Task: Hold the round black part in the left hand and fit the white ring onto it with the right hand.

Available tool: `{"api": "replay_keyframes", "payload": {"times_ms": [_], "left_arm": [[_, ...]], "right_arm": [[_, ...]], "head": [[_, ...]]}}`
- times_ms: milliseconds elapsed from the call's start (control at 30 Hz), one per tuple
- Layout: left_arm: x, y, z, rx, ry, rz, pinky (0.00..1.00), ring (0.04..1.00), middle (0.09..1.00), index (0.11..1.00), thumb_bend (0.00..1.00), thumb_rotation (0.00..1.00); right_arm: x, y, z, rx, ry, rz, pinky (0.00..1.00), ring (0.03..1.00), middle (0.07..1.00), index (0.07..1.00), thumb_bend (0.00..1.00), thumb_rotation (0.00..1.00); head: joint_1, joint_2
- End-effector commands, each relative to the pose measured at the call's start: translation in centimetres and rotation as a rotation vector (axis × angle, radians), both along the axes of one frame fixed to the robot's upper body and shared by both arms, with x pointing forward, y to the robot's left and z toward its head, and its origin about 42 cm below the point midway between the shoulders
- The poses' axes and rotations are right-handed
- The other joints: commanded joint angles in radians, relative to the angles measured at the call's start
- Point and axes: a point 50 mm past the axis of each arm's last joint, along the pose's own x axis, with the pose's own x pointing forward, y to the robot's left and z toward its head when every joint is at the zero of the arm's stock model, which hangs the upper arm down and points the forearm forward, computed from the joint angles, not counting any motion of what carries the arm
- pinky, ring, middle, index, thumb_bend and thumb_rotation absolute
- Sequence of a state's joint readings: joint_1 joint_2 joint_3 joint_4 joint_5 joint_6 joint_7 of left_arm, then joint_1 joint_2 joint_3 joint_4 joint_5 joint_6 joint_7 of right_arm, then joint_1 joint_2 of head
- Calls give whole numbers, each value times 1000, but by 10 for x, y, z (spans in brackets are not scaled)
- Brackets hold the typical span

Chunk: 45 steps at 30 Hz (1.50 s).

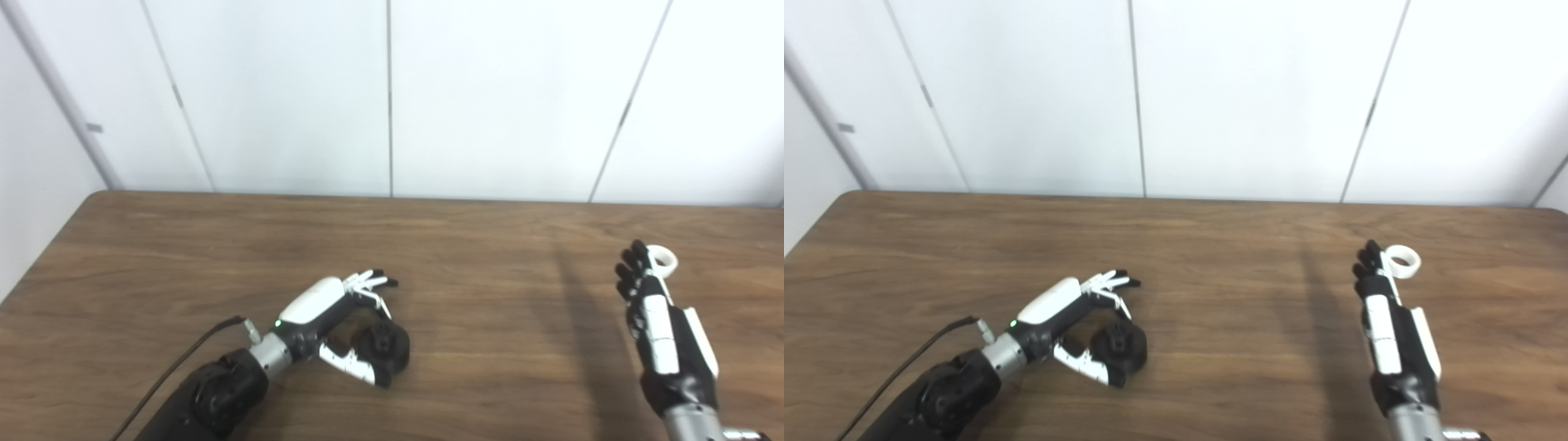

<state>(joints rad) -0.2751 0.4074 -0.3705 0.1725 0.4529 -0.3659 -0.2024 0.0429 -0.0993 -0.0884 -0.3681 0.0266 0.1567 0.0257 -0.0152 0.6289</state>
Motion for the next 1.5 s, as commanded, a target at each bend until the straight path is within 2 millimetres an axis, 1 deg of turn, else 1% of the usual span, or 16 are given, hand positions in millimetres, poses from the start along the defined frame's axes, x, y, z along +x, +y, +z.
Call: {"api": "replay_keyframes", "payload": {"times_ms": [0, 167, 267, 400, 567, 600, 700, 800, 867, 1133, 1267, 1300, 1367, 1467], "left_arm": [[-4, -7, 8, 25, -52, -58, 1000, 1000, 916, 483, 525, 57], [-16, -15, 0, 65, -47, -91, 1000, 1000, 910, 483, 525, 56], [-20, -18, -5, 90, -56, -103, 1000, 1000, 901, 484, 525, 55], [-19, -18, -11, 110, -72, -103, 1000, 1000, 899, 484, 524, 54], [-13, -17, -15, 127, -108, -104, 1000, 1000, 900, 484, 524, 54], [-12, -16, -16, 136, -123, -101, 1000, 1000, 899, 484, 524, 54], [-7, -14, -19, 152, -173, -88, 1000, 1000, 890, 484, 524, 54], [-4, -12, -23, 154, -215, -77, 1000, 1000, 892, 484, 524, 54], [-3, -11, -25, 153, -221, -75, 1000, 1000, 889, 484, 524, 54], [-2, -9, -36, 168, -222, -80, 1000, 1000, 880, 484, 524, 53], [-3, -8, -39, 162, -209, -76, 1000, 1000, 881, 484, 524, 54], [-2, -8, -41, 162, -204, -74, 1000, 1000, 880, 484, 525, 54], [-1, -8, -43, 162, -192, -71, 1000, 1000, 877, 484, 525, 54], [0, -7, -46, 150, -163, -61, 1000, 1000, 876, 484, 525, 54]], "right_arm": [[2, 5, 23, -3, -109, 4, 1000, 975, 981, 980, 450, 999], [-2, 10, 32, -9, -143, 2, 998, 968, 979, 980, 488, 994], [-5, 14, 39, -18, -166, -1, 977, 959, 974, 972, 511, 988], [-10, 18, 46, -9, -180, -1, 966, 952, 968, 964, 512, 979], [-15, 17, 51, -16, -189, -14, 959, 946, 962, 956, 546, 960], [-16, 16, 53, -22, -190, -21, 956, 945, 961, 956, 553, 959], [-20, 13, 56, -33, -191, -33, 951, 944, 963, 953, 529, 980], [-21, 9, 57, -35, -195, -36, 974, 948, 967, 956, 529, 976], [-22, 7, 57, -35, -197, -40, 966, 947, 966, 956, 535, 962], [-27, -8, 58, -84, -190, -74, 963, 954, 973, 965, 523, 981], [-30, -17, 63, -97, -187, -113, 961, 959, 975, 962, 524, 985], [-31, -19, 65, -97, -187, -125, 952, 955, 973, 956, 519, 994], [-33, -23, 70, -104, -193, -141, 941, 952, 967, 949, 510, 987], [-34, -27, 73, -124, -196, -153, 933, 950, 961, 942, 518, 959]], "head": [[-6, 2], [-43, 11], [-66, 18], [-89, 25], [-107, 28], [-118, 29], [-139, 30], [-152, 30], [-165, 29], [-216, 18], [-216, 18], [-242, 13], [-248, 10], [-278, 2]]}}
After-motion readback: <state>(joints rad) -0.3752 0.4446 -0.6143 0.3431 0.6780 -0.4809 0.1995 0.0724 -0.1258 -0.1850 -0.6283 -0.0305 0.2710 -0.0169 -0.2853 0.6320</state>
